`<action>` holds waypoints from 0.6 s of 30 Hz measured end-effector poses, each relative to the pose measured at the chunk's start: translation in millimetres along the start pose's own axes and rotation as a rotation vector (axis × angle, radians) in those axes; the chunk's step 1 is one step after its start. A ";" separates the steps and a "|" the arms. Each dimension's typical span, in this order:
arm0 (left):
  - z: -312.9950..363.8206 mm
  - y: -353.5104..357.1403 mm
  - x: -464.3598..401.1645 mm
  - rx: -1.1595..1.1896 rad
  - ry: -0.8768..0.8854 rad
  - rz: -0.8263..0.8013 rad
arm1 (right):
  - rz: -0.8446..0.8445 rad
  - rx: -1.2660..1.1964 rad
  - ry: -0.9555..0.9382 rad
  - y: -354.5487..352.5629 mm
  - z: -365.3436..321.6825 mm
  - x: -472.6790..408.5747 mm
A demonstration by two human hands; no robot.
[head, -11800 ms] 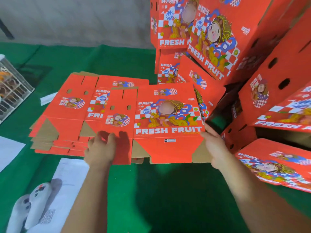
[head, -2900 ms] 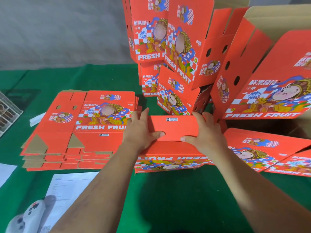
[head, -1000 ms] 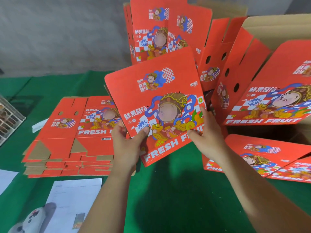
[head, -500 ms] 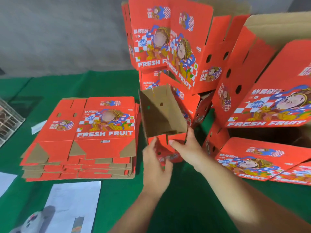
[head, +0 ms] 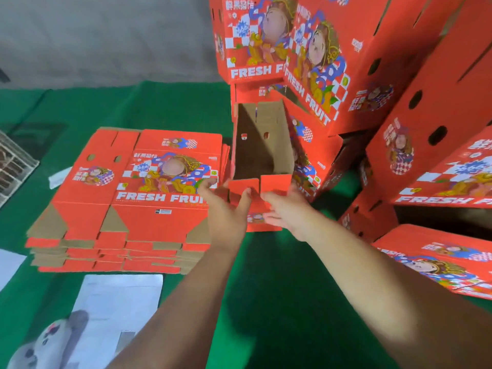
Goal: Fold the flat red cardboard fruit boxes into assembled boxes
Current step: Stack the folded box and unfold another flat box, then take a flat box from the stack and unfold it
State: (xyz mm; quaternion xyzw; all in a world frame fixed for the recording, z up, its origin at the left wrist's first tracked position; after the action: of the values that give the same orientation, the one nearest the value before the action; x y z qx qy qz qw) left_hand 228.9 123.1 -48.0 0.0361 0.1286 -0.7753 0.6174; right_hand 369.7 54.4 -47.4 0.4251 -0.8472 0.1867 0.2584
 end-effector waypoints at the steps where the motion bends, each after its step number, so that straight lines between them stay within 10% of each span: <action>1: -2.4 3.4 -2.9 0.035 -0.012 -0.014 | 0.087 -0.015 0.000 -5.4 -2.3 -7.5; 7: -8.2 36.8 -51.7 -0.258 0.003 -0.228 | 0.163 -0.036 -0.019 -21.0 -15.5 -50.4; 18: -28.4 85.1 -127.5 -0.031 -0.299 -0.374 | 0.079 -0.369 0.024 -3.1 -60.2 -115.8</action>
State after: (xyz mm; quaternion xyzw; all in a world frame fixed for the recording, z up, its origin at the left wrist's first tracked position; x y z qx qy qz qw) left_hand 338.2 233.6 -61.2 -0.1131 0.0518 -0.8707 0.4759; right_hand 447.5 157.1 -68.2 0.3346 -0.8799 0.0434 0.3345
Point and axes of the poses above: each hand's wrist, its own x-axis away from the middle knuckle, its own y-axis out of the palm, z = x × y, the point moved 4 cm from there along -x, towards the middle knuckle, and after that the axes turned 5 degrees about y, right-handed, at the moved point
